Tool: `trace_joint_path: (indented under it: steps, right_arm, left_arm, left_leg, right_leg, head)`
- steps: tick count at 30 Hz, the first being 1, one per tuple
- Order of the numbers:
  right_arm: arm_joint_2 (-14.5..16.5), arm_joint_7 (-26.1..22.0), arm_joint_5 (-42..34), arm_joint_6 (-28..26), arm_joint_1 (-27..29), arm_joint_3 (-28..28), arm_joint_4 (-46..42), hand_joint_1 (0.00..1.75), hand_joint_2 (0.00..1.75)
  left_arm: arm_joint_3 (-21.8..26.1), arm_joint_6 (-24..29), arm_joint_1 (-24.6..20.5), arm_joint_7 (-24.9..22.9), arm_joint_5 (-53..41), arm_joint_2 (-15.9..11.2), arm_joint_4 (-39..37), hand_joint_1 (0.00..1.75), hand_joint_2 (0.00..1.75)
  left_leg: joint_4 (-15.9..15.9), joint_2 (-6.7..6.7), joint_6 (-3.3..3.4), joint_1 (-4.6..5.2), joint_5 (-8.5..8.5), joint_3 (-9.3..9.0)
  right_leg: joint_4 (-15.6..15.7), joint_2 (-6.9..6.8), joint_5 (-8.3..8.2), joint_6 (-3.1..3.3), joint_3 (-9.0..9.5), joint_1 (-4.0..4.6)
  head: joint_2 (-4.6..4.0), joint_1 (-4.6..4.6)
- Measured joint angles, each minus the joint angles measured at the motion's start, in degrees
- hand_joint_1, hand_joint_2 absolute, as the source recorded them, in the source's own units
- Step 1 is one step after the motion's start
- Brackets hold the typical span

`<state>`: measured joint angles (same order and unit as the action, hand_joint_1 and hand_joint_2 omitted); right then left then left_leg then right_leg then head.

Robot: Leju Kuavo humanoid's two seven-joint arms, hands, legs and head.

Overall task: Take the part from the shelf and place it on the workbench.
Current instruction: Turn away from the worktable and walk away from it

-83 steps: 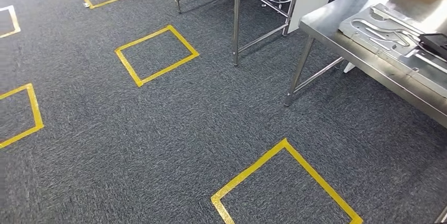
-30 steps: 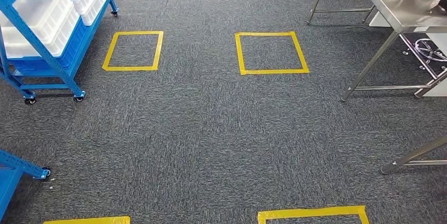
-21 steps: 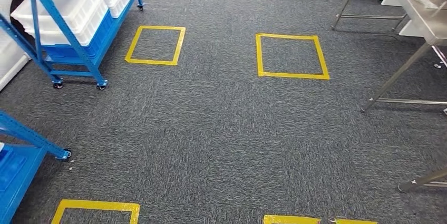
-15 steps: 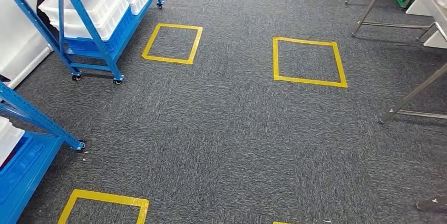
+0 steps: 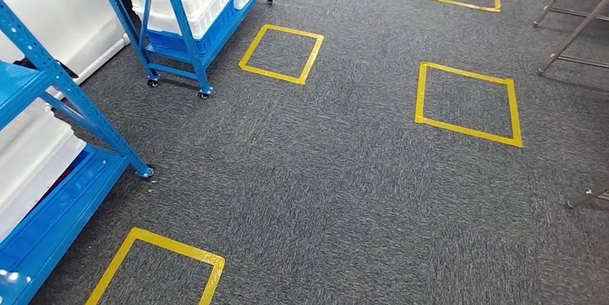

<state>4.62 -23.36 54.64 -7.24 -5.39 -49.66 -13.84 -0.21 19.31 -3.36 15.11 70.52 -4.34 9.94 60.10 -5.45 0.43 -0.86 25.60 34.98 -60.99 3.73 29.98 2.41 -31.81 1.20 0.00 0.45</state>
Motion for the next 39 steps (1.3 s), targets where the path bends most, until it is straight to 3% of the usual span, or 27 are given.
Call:
trace_joint_path:
  steps: [1, 3, 4, 6, 8, 10, 11, 12, 14, 16, 18, 19, 21, 23, 25, 26, 27, 28, 30, 32, 34, 35, 37, 38, 39]
  right_arm:
    - [-0.01, 1.01, 0.34, -0.14, 0.2, -0.02, 0.04, 0.0, 0.0]
    - [0.1, 3.15, 1.15, -0.39, 0.42, -0.04, 0.19, 0.0, 0.0]
    - [0.25, 4.16, 1.54, -0.46, 0.46, -0.04, 0.28, 0.0, 0.0]
    - [0.59, 5.91, 2.09, -0.5, 0.7, -0.04, 0.47, 0.0, 0.0]
    - [0.84, 7.62, 2.54, -0.5, 1.16, -0.03, 0.72, 0.0, 0.0]
    - [1.01, 8.89, 2.98, -0.5, 1.52, -0.02, 0.94, 0.0, 0.0]
    - [1.11, 9.31, 3.15, -0.5, 1.58, -0.02, 1.01, 0.0, 0.0]
    - [1.24, 9.68, 3.26, -0.5, 1.59, -0.02, 1.06, 0.0, 0.0]
    - [1.49, 10.35, 3.34, -0.49, 1.6, -0.02, 1.16, 0.0, 0.0]
    - [1.61, 10.72, 3.38, -0.48, 1.56, -0.02, 1.24, 0.0, 0.0]
    - [1.68, 10.87, 3.41, -0.48, 1.32, -0.02, 1.27, 0.0, 0.0]
    - [1.73, 10.94, 3.45, -0.48, 1.2, -0.02, 1.27, 0.0, 0.0]
    - [1.82, 11.05, 3.54, -0.47, 1.2, -0.01, 1.29, 0.0, 0.0]
    - [1.87, 11.1, 3.64, -0.46, 1.43, 0.0, 1.31, 0.0, 0.0]
    - [1.9, 11.23, 3.75, -0.46, 1.67, 0.0, 1.32, 0.0, 0.0]
    - [1.93, 11.38, 3.84, -0.45, 1.75, -0.01, 1.33, 0.0, 0.0]
    - [1.96, 11.56, 3.95, -0.44, 1.8, -0.01, 1.33, 0.0, 0.0]
    - [1.98, 11.77, 4.07, -0.42, 1.81, 0.0, 1.33, 0.0, 0.0]
    - [2.0, 12.23, 4.26, -0.38, 1.86, 0.0, 1.34, 0.0, 0.0]
    - [2.03, 12.6, 4.4, -0.29, 1.81, -0.01, 1.35, 0.0, 0.0]
    - [2.1, 12.86, 4.59, -0.16, 1.69, 0.0, 1.35, 0.0, 0.0]
    - [2.16, 12.95, 4.75, -0.1, 1.69, -0.01, 1.35, 0.0, 0.0]
    - [2.27, 12.99, 5.12, -0.05, 1.84, -0.01, 1.35, 0.0, 0.0]
    - [2.27, 12.98, 5.28, -0.04, 1.97, -0.02, 1.35, 0.0, 0.0]
    - [2.27, 12.95, 5.38, -0.04, 2.07, -0.02, 1.35, 0.0, 0.0]
  left_arm:
    - [0.35, -0.1, 0.05, 0.26, -0.03, 0.11, 0.0, 0.0, 0.0]
    - [1.05, -0.36, 0.24, 0.47, -0.11, 0.25, 0.0, 0.0, 0.0]
    - [1.36, -0.47, 0.36, 0.44, -0.14, 0.3, 0.0, 0.0, 0.0]
    - [1.89, -0.62, 0.28, 0.31, -0.11, 0.32, 0.0, 0.0, 0.0]
    - [2.35, -0.76, 0.01, 0.16, -0.01, 0.36, 0.01, 0.0, 0.0]
    - [2.87, -0.84, 0.0, 0.08, 0.04, 0.43, 0.02, 0.0, 0.0]
    - [3.1, -0.84, 0.07, 0.09, 0.04, 0.46, 0.02, 0.0, 0.0]
    - [3.29, -0.84, 0.15, 0.13, 0.05, 0.47, 0.02, 0.0, 0.0]
    - [3.58, -0.81, 0.15, 0.32, 0.08, 0.51, 0.04, 0.0, 0.0]
    - [3.86, -0.75, 0.12, 0.52, 0.08, 0.58, 0.1, 0.0, 0.0]
    - [4.18, -0.69, 0.27, 0.59, 0.08, 0.64, 0.15, 0.0, 0.0]
    - [4.33, -0.67, 0.35, 0.6, 0.08, 0.66, 0.15, 0.0, 0.0]
    - [4.53, -0.62, 0.22, 0.66, 0.03, 0.69, 0.17, 0.0, 0.0]
    - [4.63, -0.55, 0.04, 0.75, -0.04, 0.73, 0.2, 0.0, 0.0]
    - [4.74, -0.47, 0.07, 0.87, -0.11, 0.77, 0.21, 0.0, 0.0]
    - [4.8, -0.41, 0.13, 0.95, -0.14, 0.78, 0.22, 0.0, 0.0]
    - [4.87, -0.32, 0.18, 1.0, -0.19, 0.78, 0.22, 0.0, 0.0]
    - [4.92, -0.22, 0.19, 1.04, -0.25, 0.8, 0.22, 0.0, 0.0]
    - [4.95, -0.03, 0.07, 1.0, -0.47, 0.85, 0.25, 0.0, 0.0]
    - [4.95, 0.19, 0.04, 0.76, -1.01, 0.89, 0.28, 0.0, 0.0]
    - [4.94, 0.46, 0.27, 0.39, -1.74, 0.87, 0.28, 0.0, 0.0]
    - [4.93, 0.6, 0.37, 0.2, -2.16, 0.86, 0.28, 0.0, 0.0]
    - [4.91, 0.86, 0.27, -0.19, -3.01, 0.75, 0.28, 0.0, 0.0]
    - [4.9, 0.96, 0.16, -0.36, -3.32, 0.7, 0.28, 0.0, 0.0]
    - [4.9, 1.02, 0.08, -0.5, -3.51, 0.66, 0.28, 0.0, 0.0]
  left_leg:
    - [-0.1, -0.55, -0.21, -0.02, -0.14, 0.07]
    - [-0.53, -1.59, -0.88, -0.03, -0.54, 0.18]
    - [-0.42, -1.11, -1.08, 0.02, -0.48, 0.32]
    - [2.25, 1.57, -1.31, 0.3, 1.55, 1.48]
    - [8.89, 4.1, -1.63, 0.35, 5.65, 4.08]
    - [13.93, 4.76, -2.18, 0.16, 7.79, 5.78]
    - [13.6, 5.01, -2.42, 0.02, 7.3, 5.23]
    - [11.03, 5.42, -2.61, -0.1, 5.9, 3.55]
    - [3.21, 7.46, -2.6, -0.12, 3.04, -1.08]
    - [-0.95, 8.67, -1.83, 0.09, 2.05, -3.34]
    - [-1.26, 7.78, -0.9, 0.24, 1.91, -3.12]
    - [-1.49, 7.28, -0.53, 0.18, 1.71, -3.13]
    - [-1.97, 6.32, 0.26, -0.04, 1.18, -3.19]
    - [-2.08, 5.3, 0.7, -0.09, 0.8, -2.93]
    - [-2.02, 3.99, 0.7, -0.06, 0.58, -2.59]
    - [-1.99, 3.27, 0.62, -0.06, 0.5, -2.51]
    - [-1.95, 2.55, 0.51, -0.08, 0.43, -2.49]
    - [-1.92, 1.83, 0.39, -0.1, 0.35, -2.49]
    - [-1.85, 0.5, -0.07, -0.12, 0.16, -2.32]
    - [-1.96, -0.68, -0.87, -0.27, -0.16, -1.95]
    - [-2.2, -1.49, -1.69, -0.48, -0.47, -1.62]
    - [-1.82, -0.75, -1.95, -0.48, -0.13, -1.33]
    - [2.19, 2.3, -2.26, -0.41, 2.71, 0.52]
    - [5.73, 3.81, -2.42, -0.36, 4.85, 2.05]
    - [9.54, 4.51, -2.61, -0.37, 6.79, 3.65]
  right_leg:
    - [1.39, 0.49, -0.38, 0.18, 0.56, 0.17]
    - [2.18, -0.48, -0.73, 0.38, 0.8, 0.18]
    - [2.76, -1.12, -1.11, 0.48, 1.03, 0.06]
    - [4.0, -2.51, -1.87, 0.73, 1.42, -0.23]
    - [4.25, -4.1, -2.02, 0.93, 1.42, -0.22]
    - [4.05, -5.74, -1.93, 1.01, 1.22, -0.23]
    - [3.92, -6.44, -1.86, 0.97, 1.13, -0.27]
    - [3.73, -7.06, -1.77, 0.84, 1.07, -0.32]
    - [3.11, -8.24, -1.35, 0.3, 0.99, -0.31]
    - [2.53, -9.23, -0.92, -0.33, 0.98, -0.18]
    - [2.42, -10.12, -0.79, -0.83, 1.17, -0.18]
    - [2.29, -10.01, -0.6, -1.16, 1.3, -0.3]
    - [-0.06, -7.68, 1.41, -1.91, 0.48, -0.64]
    - [-6.42, -4.78, 5.24, -2.45, -2.38, -1.11]
    - [-12.29, -4.02, 7.36, -2.68, -5.11, -1.42]
    - [-12.7, -3.91, 6.8, -2.71, -5.3, -1.55]
    - [-10.95, -3.74, 5.21, -2.66, -4.45, -1.69]
    - [-7.48, -3.19, 3.0, -2.55, -2.78, -1.82]
    - [-0.35, -0.48, 0.02, -2.27, 0.49, -1.96]
    - [2.45, 0.91, -0.56, -2.06, 1.58, -1.76]
    - [2.89, -0.42, -1.0, -1.53, 1.63, -1.63]
    - [3.26, -1.08, -1.28, -1.11, 1.71, -1.66]
    - [3.92, -2.74, -1.73, -0.26, 1.79, -1.71]
    - [3.98, -3.56, -1.76, -0.04, 1.75, -1.53]
    - [3.95, -4.43, -1.74, 0.12, 1.68, -1.38]
  head:
    - [0.0, 0.04]
    - [0.0, 0.14]
    - [0.0, 0.12]
    - [-0.01, -0.11]
    - [-0.01, -0.33]
    - [-0.01, -0.38]
    - [-0.01, -0.38]
    - [0.0, -0.39]
    - [0.0, -0.4]
    - [0.0, -0.29]
    - [0.0, -0.19]
    - [0.0, -0.19]
    - [0.0, -0.02]
    - [0.0, 0.18]
    - [0.0, 0.22]
    - [0.0, 0.22]
    - [0.0, 0.22]
    - [0.0, 0.22]
    - [0.0, 0.19]
    - [0.0, 0.17]
    - [0.0, 0.19]
    - [0.0, 0.14]
    - [0.0, -0.21]
    - [-0.01, -0.38]
    - [-0.01, -0.53]
